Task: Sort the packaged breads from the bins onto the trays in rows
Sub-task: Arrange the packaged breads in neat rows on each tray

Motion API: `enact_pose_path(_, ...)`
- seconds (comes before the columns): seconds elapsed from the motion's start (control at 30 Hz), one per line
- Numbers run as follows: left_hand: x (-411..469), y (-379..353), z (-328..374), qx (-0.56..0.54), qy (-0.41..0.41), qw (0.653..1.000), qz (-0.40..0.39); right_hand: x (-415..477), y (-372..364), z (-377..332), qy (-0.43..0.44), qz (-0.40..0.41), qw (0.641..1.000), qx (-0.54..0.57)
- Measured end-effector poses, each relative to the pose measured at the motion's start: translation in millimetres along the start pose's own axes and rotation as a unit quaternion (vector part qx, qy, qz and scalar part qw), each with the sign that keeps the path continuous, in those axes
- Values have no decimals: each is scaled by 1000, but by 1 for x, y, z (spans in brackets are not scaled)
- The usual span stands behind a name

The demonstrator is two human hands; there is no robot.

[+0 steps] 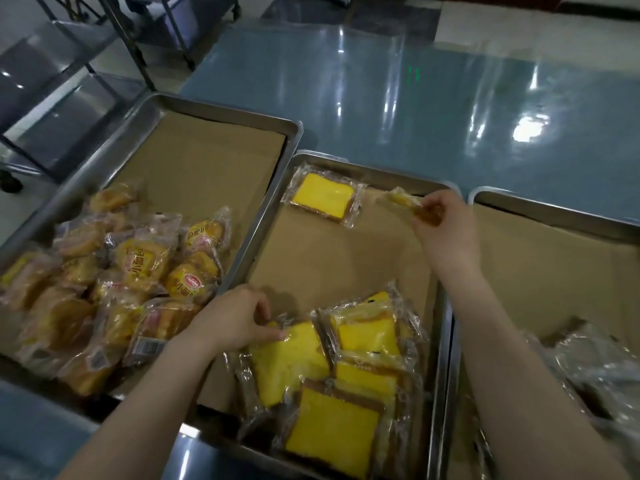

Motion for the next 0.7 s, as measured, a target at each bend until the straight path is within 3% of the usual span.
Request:
enact_pose_path(0.13, 2, -2, 1, 7, 5, 1000, -12, -19, -37, 19, 68, -94, 972, -205)
enact_pose_path(0.27, 1, -5, 3, -32, 8, 999, -11, -31, -54, 35, 89, -121, 965, -213)
enact_pose_path(0.43, 16, 24, 7, -68, 29, 991, 115, -23, -77, 47, 124, -198, 919, -318)
enact_pose_path(0.57, 50, 53, 30, 22, -30, 991, 126, -15, -92, 51, 88, -203, 916, -334)
enact_pose_path(0.7, 73, 77, 54, 92, -50, 960, 259, 2, -97, 48, 74, -207, 915, -339)
Point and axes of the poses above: each hand's wrist, its own x-axis towards the middle knuckle, its own y-axis out of the back of the hand, z = x × y, the point moved 5 cm from there along x, towards the middle knuckle
